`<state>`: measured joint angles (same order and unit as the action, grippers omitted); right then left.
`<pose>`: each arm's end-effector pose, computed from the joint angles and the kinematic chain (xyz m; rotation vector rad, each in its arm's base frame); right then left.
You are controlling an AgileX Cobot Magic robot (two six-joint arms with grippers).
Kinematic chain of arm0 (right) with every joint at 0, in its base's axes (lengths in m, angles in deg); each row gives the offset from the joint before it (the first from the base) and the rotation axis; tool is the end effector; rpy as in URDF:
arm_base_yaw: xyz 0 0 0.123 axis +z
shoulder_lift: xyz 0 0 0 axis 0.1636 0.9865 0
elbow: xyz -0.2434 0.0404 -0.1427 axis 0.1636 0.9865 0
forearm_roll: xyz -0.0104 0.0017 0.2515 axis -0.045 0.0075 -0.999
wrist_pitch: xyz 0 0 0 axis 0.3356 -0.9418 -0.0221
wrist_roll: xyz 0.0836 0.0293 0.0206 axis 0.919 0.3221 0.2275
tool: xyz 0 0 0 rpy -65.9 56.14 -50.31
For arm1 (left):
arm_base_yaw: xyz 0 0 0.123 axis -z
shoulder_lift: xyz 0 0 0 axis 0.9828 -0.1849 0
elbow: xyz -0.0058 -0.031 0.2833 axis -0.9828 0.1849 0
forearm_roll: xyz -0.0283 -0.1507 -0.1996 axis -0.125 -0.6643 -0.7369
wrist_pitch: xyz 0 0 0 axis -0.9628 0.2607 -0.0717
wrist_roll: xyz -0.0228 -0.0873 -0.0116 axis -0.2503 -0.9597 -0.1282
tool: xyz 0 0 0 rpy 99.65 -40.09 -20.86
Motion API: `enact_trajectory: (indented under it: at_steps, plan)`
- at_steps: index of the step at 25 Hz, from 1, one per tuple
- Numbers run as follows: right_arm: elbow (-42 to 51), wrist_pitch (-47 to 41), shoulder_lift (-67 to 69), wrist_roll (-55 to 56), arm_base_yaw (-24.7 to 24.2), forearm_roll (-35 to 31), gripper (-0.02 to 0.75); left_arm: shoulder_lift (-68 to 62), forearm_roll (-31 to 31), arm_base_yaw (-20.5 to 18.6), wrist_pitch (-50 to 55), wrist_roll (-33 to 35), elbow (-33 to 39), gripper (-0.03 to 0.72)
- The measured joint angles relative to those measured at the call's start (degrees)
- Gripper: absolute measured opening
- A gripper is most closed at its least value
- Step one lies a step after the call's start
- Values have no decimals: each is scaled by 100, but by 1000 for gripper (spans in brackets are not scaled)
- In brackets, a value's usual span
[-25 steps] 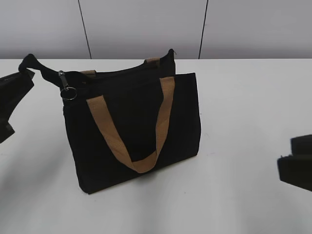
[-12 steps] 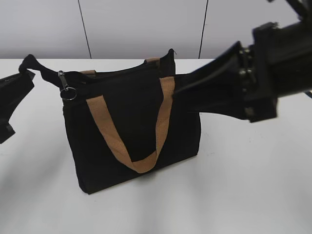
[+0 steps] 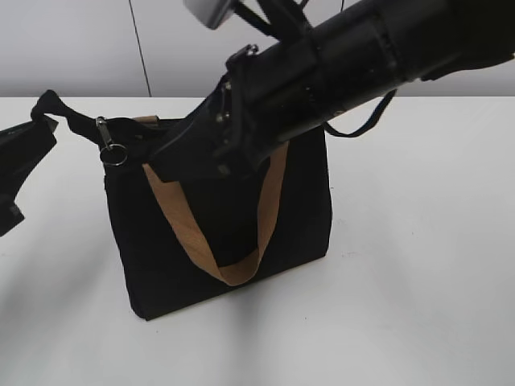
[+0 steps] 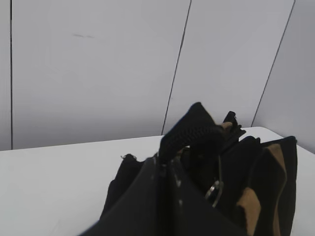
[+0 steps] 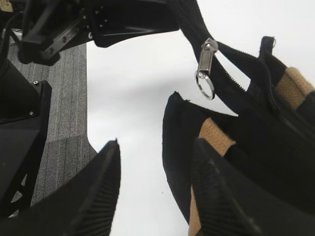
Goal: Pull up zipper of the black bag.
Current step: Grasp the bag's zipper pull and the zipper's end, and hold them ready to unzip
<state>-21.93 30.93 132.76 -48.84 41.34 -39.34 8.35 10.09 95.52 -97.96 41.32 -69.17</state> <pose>0.2684 0.2361 0.2741 -1.3045 1.8537 0.9075 0.1648 -0.0702 0.2084 0.3600 1.5185 -0.4551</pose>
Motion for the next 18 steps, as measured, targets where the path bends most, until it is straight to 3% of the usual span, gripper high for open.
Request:
enact_trajectory:
  at_steps: [18]
  plan:
    - [-1135, 195, 1384, -204, 298, -178, 368, 0, 0, 0, 144, -67, 0, -6]
